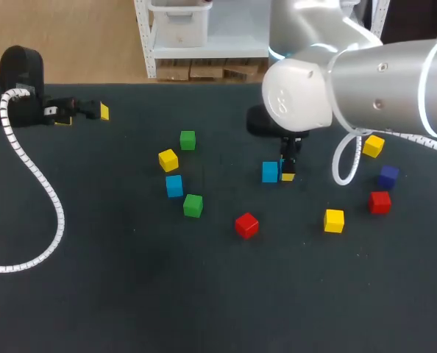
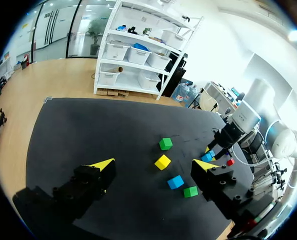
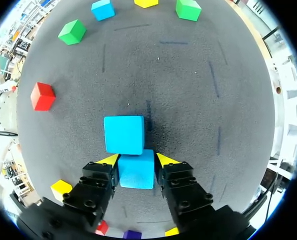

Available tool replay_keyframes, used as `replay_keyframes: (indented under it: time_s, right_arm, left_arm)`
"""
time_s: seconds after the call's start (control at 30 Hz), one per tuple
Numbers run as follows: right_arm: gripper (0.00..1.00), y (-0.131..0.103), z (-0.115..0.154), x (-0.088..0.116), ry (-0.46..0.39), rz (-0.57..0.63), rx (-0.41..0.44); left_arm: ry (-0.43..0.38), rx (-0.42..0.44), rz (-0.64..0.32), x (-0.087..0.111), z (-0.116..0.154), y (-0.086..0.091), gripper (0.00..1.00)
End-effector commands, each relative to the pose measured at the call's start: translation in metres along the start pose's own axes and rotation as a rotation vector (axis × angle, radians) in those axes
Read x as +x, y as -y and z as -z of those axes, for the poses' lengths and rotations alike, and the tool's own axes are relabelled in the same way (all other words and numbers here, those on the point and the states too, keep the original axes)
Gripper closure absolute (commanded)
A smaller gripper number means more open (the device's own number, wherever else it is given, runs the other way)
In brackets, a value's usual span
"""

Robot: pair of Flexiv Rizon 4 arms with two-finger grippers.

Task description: Place the blue cubes, place green cubes on the blue cubes, place the yellow cubes on the green cubes, then place the red cubes on the yellow cubes, and place purple cube on the red cubes.

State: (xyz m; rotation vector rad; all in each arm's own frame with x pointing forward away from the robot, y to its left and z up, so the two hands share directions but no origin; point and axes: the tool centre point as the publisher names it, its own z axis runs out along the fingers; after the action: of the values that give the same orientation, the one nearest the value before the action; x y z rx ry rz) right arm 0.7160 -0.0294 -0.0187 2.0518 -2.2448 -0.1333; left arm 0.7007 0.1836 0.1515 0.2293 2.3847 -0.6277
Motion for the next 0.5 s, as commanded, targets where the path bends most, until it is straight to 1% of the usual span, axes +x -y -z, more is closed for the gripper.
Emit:
replay_keyframes:
  time_s: [0.03,0.07,0.1,0.13,0.17,0.2,0.23,0.3,0.33,0.37,0.4,0.5]
  right_arm:
    - [0.51,-0.0010,0.0010,0.0011,-0.002,-0.003,0.001]
    - [0.42,-0.0011,0.0010,0.0014,-0.003,-0.004,0.000]
    - [0.26,-0.0013,0.0009,0.0016,-0.003,-0.005,0.001]
    - [0.16,-0.0014,0.0010,0.0019,-0.005,-0.006,0.002]
    - [0.10,-0.0016,0.0011,0.0025,-0.006,-0.008,0.003]
    - [0.09,-0.0018,0.0017,0.0032,-0.005,-0.009,0.004]
    - [0.10,-0.0019,0.0022,0.0036,-0.003,-0.011,0.006]
    - [0.20,-0.0021,0.0035,0.0044,-0.002,-0.013,0.010]
    - [0.29,-0.0021,0.0039,0.0045,-0.002,-0.014,0.013]
    - [0.45,-0.0022,0.0043,0.0046,-0.004,-0.015,0.017]
    - [0.51,-0.0023,0.0048,0.0047,-0.005,-0.015,0.019]
    - [0.59,-0.0027,0.0064,0.0049,-0.006,-0.012,0.024]
  left_arm:
    - [0.006,0.005,-0.001,0.0013,0.0000,-0.0009,0.00]
    - [0.006,0.005,-0.001,0.0013,0.0000,-0.0009,0.00]
    - [0.006,0.005,-0.001,0.0013,0.0000,-0.0009,0.00]
    - [0.006,0.005,-0.001,0.0013,0.0000,-0.0009,0.00]
    - [0.006,0.005,-0.001,0.0013,0.0000,-0.0009,0.00]
    - [0.006,0.005,-0.001,0.0013,0.0000,-0.0009,0.00]
    - [0.006,0.005,-0.001,0.0013,0.0000,-0.0009,0.00]
    - [0.006,0.005,-0.001,0.0013,0.0000,-0.0009,0.00]
    - [0.006,0.005,-0.001,0.0013,0.0000,-0.0009,0.00]
    - [0.006,0.005,-0.001,0.0013,0.0000,-0.0009,0.00]
    - [0.006,0.005,-0.001,0.0013,0.0000,-0.0009,0.00]
    - [0.006,0.005,-0.001,0.0013,0.0000,-0.0009,0.00]
